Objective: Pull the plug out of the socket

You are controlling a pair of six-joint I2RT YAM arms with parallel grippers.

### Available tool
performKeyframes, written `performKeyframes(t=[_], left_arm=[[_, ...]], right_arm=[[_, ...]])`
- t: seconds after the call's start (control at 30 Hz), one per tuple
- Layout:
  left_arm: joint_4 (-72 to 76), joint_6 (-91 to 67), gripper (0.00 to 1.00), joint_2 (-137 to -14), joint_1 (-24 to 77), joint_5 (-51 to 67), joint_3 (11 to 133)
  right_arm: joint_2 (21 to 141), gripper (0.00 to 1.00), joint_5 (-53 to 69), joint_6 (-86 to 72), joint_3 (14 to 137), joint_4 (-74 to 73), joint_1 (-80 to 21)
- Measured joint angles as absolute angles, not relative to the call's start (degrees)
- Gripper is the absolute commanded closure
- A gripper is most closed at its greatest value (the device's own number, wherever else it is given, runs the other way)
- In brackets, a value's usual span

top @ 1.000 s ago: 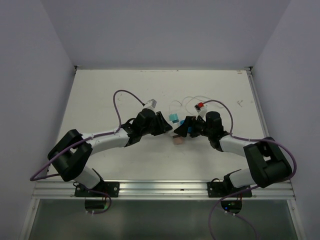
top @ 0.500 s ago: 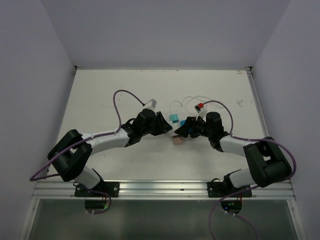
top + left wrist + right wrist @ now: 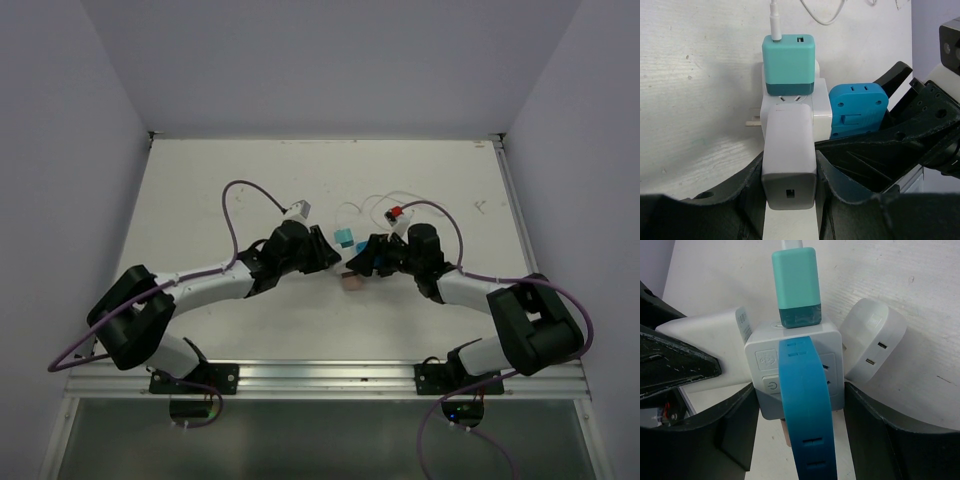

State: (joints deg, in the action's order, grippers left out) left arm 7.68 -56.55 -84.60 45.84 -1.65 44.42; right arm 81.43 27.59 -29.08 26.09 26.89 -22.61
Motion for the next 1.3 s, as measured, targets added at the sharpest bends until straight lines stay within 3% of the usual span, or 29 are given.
performKeyframes(t=[0.9,1.1,1.3], left_arm=[[7.9,-56.5,1.00,-78.0,47.4,-8.1,40.0],[5.9,-56.4,1.00,-74.5,43.5,-7.9,45.3],[7.7,-55.9,1.00,-74.1,42.3,-7.6,47.4]], right_arm=[[83.4,1.00,29.1,-30.5,30.4,22.4,-24.1],[84.7,1.00,18.7,-31.1,31.3,21.0,-20.3],[84.7,1.00,16.4,-31.5,31.4,21.4,-20.2]])
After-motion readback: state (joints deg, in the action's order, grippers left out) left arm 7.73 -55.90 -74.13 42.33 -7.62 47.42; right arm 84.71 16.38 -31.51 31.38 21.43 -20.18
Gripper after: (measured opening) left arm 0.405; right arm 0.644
